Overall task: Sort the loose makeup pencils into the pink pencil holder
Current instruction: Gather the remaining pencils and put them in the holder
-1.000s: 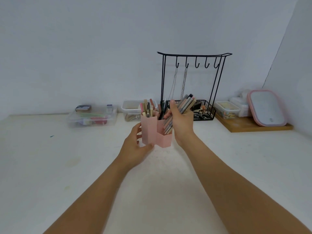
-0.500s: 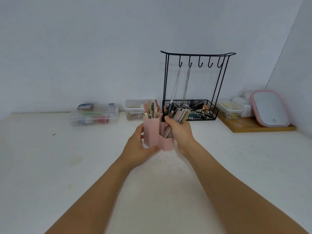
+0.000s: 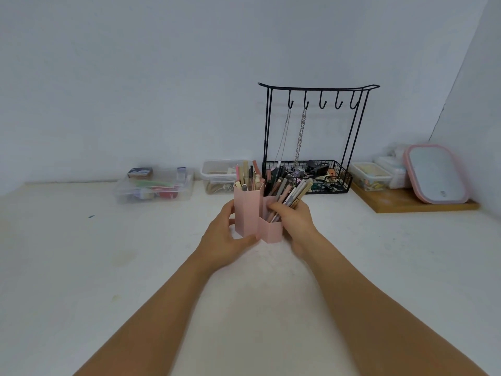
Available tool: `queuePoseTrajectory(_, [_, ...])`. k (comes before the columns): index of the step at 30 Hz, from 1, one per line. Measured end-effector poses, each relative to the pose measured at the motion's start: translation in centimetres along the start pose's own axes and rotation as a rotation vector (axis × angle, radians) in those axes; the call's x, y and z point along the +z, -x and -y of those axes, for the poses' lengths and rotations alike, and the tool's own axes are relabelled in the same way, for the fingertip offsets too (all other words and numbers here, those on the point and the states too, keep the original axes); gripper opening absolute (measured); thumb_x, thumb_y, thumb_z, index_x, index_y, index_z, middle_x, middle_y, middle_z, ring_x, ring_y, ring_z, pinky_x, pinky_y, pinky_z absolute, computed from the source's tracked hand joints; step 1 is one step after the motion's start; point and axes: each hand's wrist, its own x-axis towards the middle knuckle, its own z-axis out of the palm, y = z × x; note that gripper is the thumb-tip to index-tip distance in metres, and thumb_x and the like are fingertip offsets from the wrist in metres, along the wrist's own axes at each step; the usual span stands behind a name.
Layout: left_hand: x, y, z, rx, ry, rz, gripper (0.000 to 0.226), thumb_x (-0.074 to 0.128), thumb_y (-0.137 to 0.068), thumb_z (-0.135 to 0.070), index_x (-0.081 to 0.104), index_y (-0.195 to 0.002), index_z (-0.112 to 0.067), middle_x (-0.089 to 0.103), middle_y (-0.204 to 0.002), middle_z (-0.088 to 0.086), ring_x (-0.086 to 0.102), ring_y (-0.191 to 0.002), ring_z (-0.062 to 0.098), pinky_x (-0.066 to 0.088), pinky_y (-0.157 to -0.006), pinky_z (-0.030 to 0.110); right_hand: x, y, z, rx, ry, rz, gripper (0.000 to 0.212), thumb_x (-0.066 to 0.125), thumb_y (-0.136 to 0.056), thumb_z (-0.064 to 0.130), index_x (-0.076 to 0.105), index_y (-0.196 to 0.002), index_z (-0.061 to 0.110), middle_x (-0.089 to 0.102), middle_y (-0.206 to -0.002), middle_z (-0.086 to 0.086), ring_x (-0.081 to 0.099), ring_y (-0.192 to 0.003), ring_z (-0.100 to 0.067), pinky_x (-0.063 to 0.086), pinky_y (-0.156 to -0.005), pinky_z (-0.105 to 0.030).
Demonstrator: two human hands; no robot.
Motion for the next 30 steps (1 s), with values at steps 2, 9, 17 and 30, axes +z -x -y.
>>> queuePoseTrajectory(2, [0.0,0.1,-0.1,-0.002,-0.004,0.006,0.084,0.087,-0.078,-0.029,0.038,-0.147,-0.032,0.052,-0.130,-0.029,0.053,-0.118,-0.008,0.042,-0.087,0.005,-0.5,0.2,0.1,-0.006,0.005,0.042,0.038,0.078,-0.075,0.021,0.067,-0.111,0.021,0.076,-0.101,-0.003,0.072,-0.095,-0.024,0.057,-0.090,-0.050])
queuePoseTrajectory(9, [0.0,0.0,-0.2,-0.001,-0.022,-0.086,0.078,0.085,-0.080,-0.040,0.044,-0.145,-0.029,0.052,-0.133,-0.010,0.057,-0.112,0.005,0.045,-0.083,0.018,-3.5,1.1,1.7,-0.110,0.201,-0.086,0.060,0.093,-0.059,0.037,0.063,-0.108,0.018,0.063,-0.089,-0.001,0.060,-0.080,-0.015,0.046,-0.066,-0.030])
queuePoseTrajectory(17, [0.0,-0.2,-0.9,-0.080,0.027,-0.106,0.050,0.068,-0.096,-0.018,0.051,-0.142,-0.026,0.063,-0.114,-0.001,0.065,-0.089,0.024,0.052,-0.064,0.016,-3.8,0.9,3.0,-0.120,0.132,0.079,0.030,0.085,-0.071,0.002,0.072,-0.099,0.003,0.076,-0.086,-0.013,0.074,-0.080,-0.025,0.060,-0.069,-0.030])
queuePoseTrajectory(30, [2.0,-2.3,-3.8,-0.163,-0.074,-0.087,0.044,0.061,-0.098,-0.016,0.050,-0.140,-0.007,0.064,-0.119,0.006,0.065,-0.103,0.027,0.049,-0.073,0.029,-2.0,4.1,0.6,-0.179,0.461,0.001,0.039,0.080,-0.067,0.029,0.068,-0.103,0.024,0.074,-0.092,0.005,0.071,-0.080,-0.014,0.062,-0.069,-0.034])
